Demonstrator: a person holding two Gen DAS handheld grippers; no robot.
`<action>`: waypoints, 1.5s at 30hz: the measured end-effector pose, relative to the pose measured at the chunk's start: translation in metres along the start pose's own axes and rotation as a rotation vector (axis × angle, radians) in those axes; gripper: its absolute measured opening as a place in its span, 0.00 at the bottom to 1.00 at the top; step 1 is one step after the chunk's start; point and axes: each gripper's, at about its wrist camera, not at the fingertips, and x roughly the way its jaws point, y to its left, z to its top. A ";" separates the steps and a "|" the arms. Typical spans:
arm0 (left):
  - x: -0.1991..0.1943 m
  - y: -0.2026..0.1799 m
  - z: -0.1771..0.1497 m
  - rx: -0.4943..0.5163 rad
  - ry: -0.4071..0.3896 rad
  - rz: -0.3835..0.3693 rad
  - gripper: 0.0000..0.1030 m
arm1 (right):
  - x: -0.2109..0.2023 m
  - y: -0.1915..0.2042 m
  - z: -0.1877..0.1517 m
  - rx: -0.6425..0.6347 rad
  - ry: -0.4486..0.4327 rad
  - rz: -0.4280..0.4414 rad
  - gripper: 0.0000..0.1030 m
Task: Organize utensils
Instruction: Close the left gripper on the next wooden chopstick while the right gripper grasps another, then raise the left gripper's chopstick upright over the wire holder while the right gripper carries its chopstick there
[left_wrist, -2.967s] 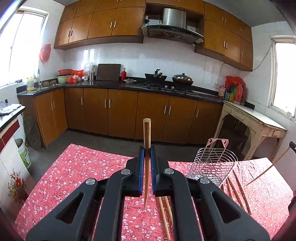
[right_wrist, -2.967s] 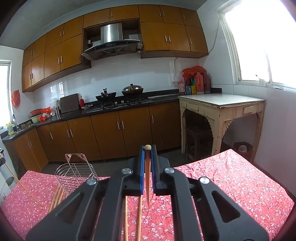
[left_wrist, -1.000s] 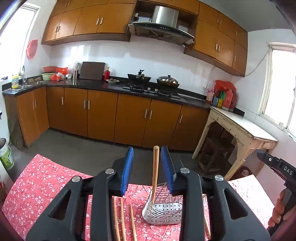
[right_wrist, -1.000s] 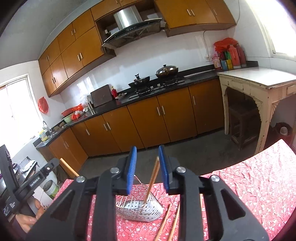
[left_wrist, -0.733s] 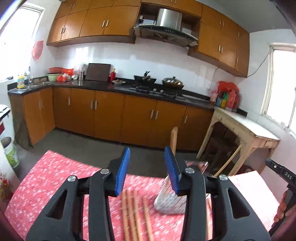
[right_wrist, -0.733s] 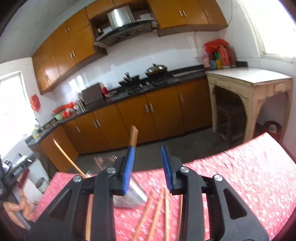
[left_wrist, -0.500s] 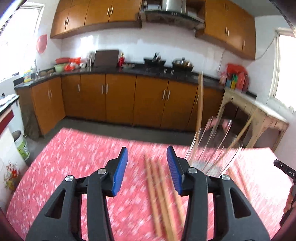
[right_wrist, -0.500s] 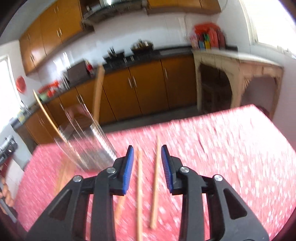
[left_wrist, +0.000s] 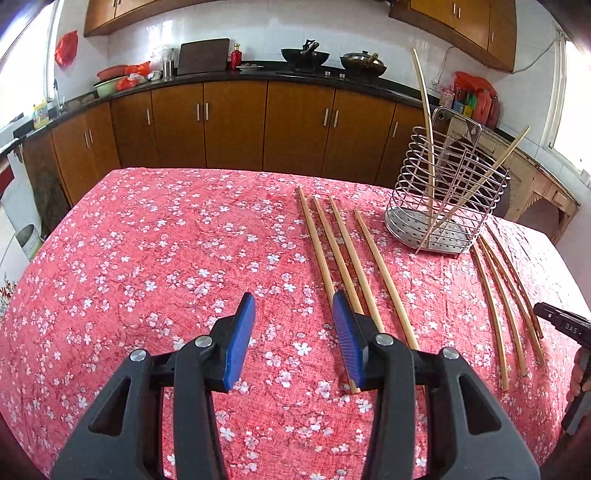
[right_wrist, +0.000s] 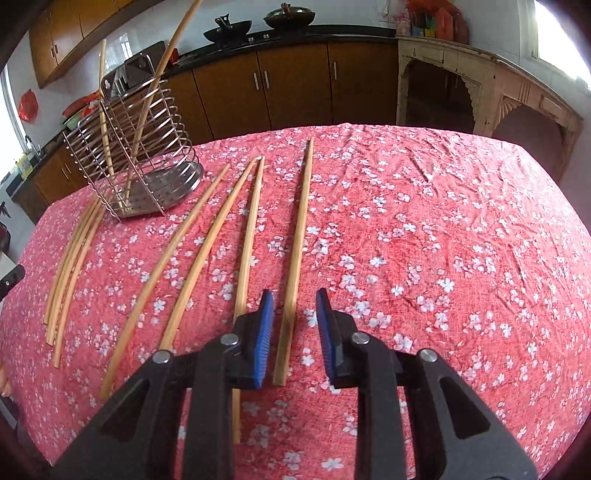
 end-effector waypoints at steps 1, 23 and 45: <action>0.001 0.000 -0.002 0.001 0.002 0.000 0.43 | 0.003 0.000 -0.002 -0.001 0.005 -0.002 0.22; 0.023 -0.033 -0.020 0.072 0.119 -0.081 0.30 | 0.007 -0.014 -0.008 0.006 -0.011 -0.112 0.08; 0.032 -0.003 -0.024 0.040 0.148 0.033 0.07 | -0.006 -0.019 -0.022 0.007 -0.036 -0.123 0.08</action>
